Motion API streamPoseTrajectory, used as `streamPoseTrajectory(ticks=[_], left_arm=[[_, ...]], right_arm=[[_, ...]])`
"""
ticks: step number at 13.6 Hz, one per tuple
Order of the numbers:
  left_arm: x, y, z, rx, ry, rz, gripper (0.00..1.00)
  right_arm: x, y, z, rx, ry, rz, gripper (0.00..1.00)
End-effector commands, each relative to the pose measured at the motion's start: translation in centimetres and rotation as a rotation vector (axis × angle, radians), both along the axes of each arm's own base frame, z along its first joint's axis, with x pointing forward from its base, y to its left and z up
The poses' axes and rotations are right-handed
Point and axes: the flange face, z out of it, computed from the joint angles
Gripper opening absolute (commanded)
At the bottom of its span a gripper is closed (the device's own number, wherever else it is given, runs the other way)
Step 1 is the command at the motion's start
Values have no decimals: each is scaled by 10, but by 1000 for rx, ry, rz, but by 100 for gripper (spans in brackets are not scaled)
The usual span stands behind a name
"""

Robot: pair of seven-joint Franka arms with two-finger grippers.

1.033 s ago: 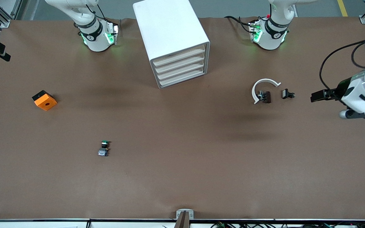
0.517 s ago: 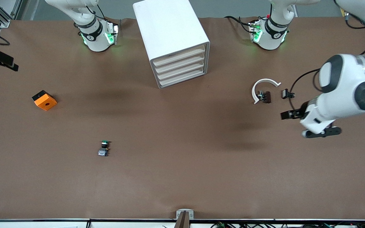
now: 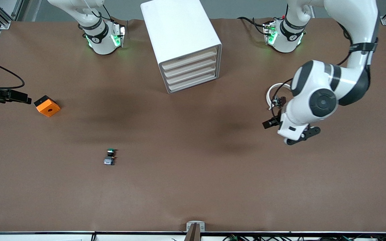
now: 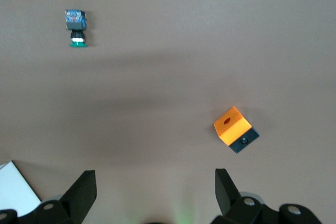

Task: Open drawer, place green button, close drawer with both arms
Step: 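Reach the left gripper to the drawer while the right gripper reaches the button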

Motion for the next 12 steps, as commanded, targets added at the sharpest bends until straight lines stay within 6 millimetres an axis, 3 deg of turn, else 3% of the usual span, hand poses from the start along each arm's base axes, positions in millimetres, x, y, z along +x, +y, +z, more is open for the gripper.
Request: streamPoseTrajectory(ticks=[1,6,10,12], left_arm=[[-5,-38,-10,-29,93,158,100],[-24,-98,-41,-28,332,481,100],[-25,-120,-82,7,499,752,100],[-25,-126,-98,45,582,815,100]], right_arm=[[14,9,-23,52,-45,-47,100],[35,44,-60,35,-88,-128,100],[52,96,-129,31,-169,-164,100],[65,112,-164,22,-197,-169,100]])
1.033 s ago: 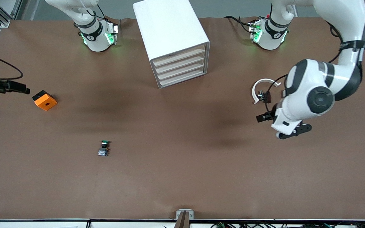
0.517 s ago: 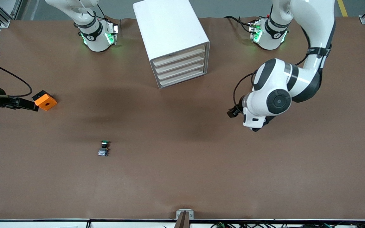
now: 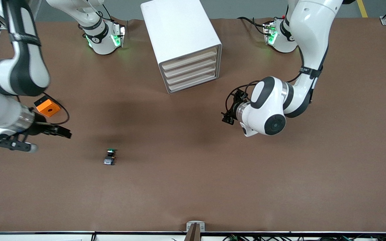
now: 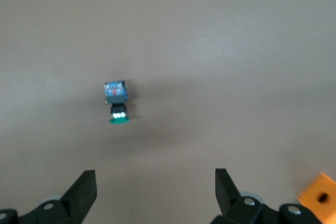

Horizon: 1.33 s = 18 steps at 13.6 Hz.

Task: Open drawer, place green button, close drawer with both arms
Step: 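Reach the left gripper to the drawer while the right gripper reaches the button, then grasp the button with the right gripper while the left gripper pulls the drawer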

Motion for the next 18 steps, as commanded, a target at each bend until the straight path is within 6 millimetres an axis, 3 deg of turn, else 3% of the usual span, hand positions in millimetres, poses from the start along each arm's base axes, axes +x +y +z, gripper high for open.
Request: streamPoseTrajectory(ticks=[1,6,9,13,18], left_arm=[[3,-10,-24,20,160,85,100],[-28,-13,-60,75,496,135,100],[-34,-15,-64,99,601,182,100],[-48,-18,-82,170,762,223,100],[-59,-30,-87,191,830,231,100]], right_arm=[[14,21,-43,3,-39,-30,100],[31,66,-129,-14,-111,-30,100],[34,82,-183,-23,-134,-21,100],[33,102,-210,-32,-128,14,100],[34,105,-217,-42,-123,42,100]])
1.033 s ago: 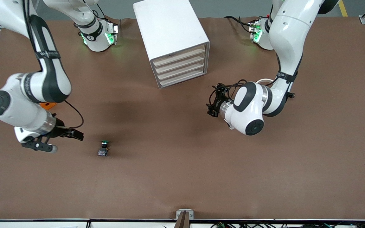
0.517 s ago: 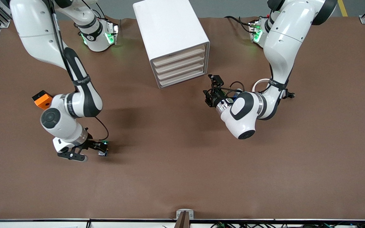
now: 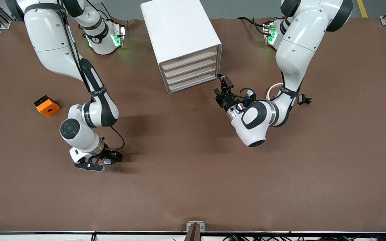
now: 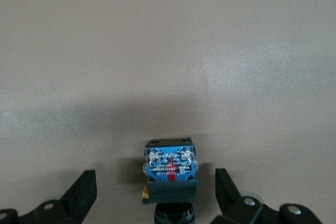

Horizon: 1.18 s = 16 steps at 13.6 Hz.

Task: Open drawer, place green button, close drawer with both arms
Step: 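Grasp the button with the right gripper while the left gripper pulls the drawer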

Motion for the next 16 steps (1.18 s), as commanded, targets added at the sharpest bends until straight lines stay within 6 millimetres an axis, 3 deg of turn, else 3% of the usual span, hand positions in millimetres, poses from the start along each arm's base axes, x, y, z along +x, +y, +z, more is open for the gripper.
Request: streamPoseTrajectory(ticks=[1,2,5,7,8,11,16], left_arm=[[-4,-11,-4,5,49,5,100],[-10,-17,-10,8,57,-7,100],[-20,-21,-33,15,89,-15,100],[-30,-31,-51,8,124,-5,80],[-34,-33,-60,18,130,-9,71],[-40,-34,-73,39,140,-13,50],[-44,-34,-80,57,139,-15,45]], right_arm=[[6,0,-1,-5,0,8,100],[7,-2,-1,-5,1,7,91],[9,-8,1,-5,-1,-2,52],[9,-9,1,-3,0,-11,10],[9,-9,1,-1,1,-16,0],[12,-10,7,1,-7,-21,0],[21,-1,36,16,71,-86,0]])
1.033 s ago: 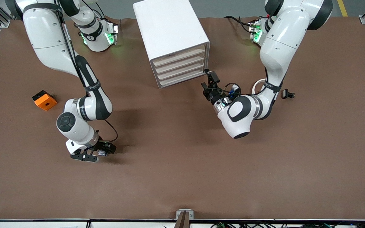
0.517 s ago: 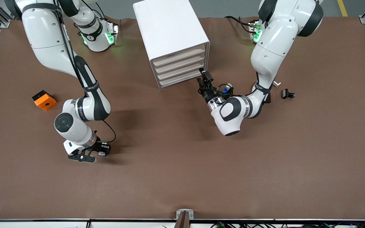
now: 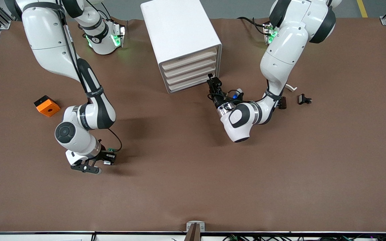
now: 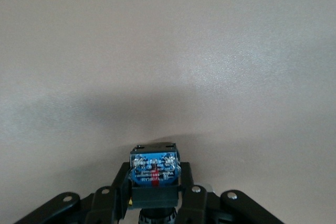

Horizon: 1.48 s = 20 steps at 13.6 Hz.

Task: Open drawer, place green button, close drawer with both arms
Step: 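Carry the held button with the right gripper toward the open drawer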

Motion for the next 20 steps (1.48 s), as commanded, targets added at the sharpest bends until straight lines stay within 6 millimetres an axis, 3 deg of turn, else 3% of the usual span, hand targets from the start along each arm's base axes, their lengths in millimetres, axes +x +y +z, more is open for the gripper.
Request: streamPoseTrajectory(ticks=[1,7,12,15,20], left_arm=[[-1,-5,-2,17,6,-3,45],[-24,-23,-12,31,20,-50,45],[-59,-36,-22,59,49,-112,46],[-77,-42,-26,70,66,-143,45],[-83,-45,-26,74,70,-155,12]], right_arm=[[9,5,30,21,20,-54,0],[0,18,87,32,61,-182,0],[-20,50,136,30,107,-259,0],[-32,82,150,16,104,-325,0],[-51,131,149,3,108,-391,0]])
